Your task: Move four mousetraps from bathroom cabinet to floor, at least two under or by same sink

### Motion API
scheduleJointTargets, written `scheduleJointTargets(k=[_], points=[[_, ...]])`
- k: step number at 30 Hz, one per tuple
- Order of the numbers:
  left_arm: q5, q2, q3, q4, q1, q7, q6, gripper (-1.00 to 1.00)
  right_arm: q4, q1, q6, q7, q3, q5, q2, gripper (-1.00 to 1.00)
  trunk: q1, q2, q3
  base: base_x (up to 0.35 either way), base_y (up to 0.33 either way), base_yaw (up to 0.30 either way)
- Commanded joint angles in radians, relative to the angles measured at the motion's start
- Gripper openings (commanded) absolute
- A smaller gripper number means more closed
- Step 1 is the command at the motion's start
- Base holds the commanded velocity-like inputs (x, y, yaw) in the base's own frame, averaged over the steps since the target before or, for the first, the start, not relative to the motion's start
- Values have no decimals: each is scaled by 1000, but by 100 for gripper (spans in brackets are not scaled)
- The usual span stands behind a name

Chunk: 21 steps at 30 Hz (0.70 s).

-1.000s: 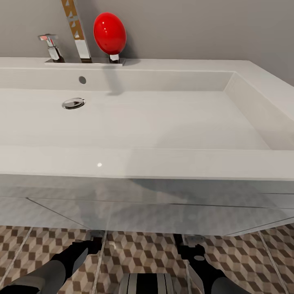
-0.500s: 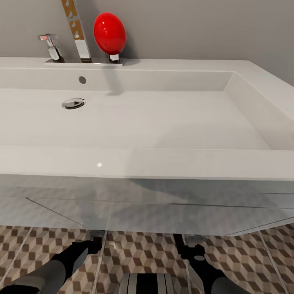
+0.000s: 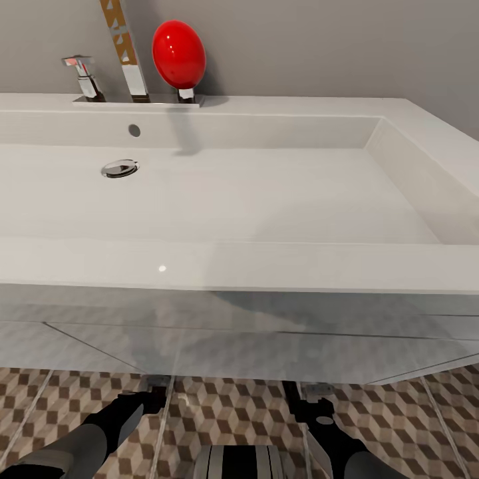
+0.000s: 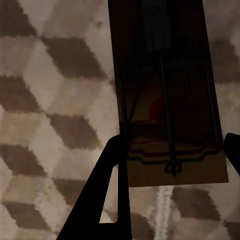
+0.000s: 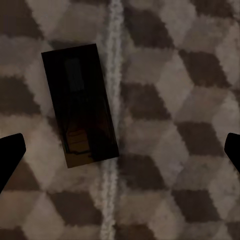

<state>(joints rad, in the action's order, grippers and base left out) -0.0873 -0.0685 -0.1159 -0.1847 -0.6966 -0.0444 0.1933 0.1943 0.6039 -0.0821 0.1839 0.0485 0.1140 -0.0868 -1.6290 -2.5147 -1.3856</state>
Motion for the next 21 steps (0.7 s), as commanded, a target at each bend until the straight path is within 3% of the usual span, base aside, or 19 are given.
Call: scheduleJointTargets(k=[1, 21], points=[[-9, -1, -8, -2, 0, -5, 6, 100, -1, 0, -2, 3, 5, 10, -1, 100, 0, 0, -1, 0, 0, 0], [-9, 1, -8, -2, 0, -5, 2, 100, -1, 0, -2, 3, 5, 10, -1, 100, 0, 0, -1, 0, 0, 0]])
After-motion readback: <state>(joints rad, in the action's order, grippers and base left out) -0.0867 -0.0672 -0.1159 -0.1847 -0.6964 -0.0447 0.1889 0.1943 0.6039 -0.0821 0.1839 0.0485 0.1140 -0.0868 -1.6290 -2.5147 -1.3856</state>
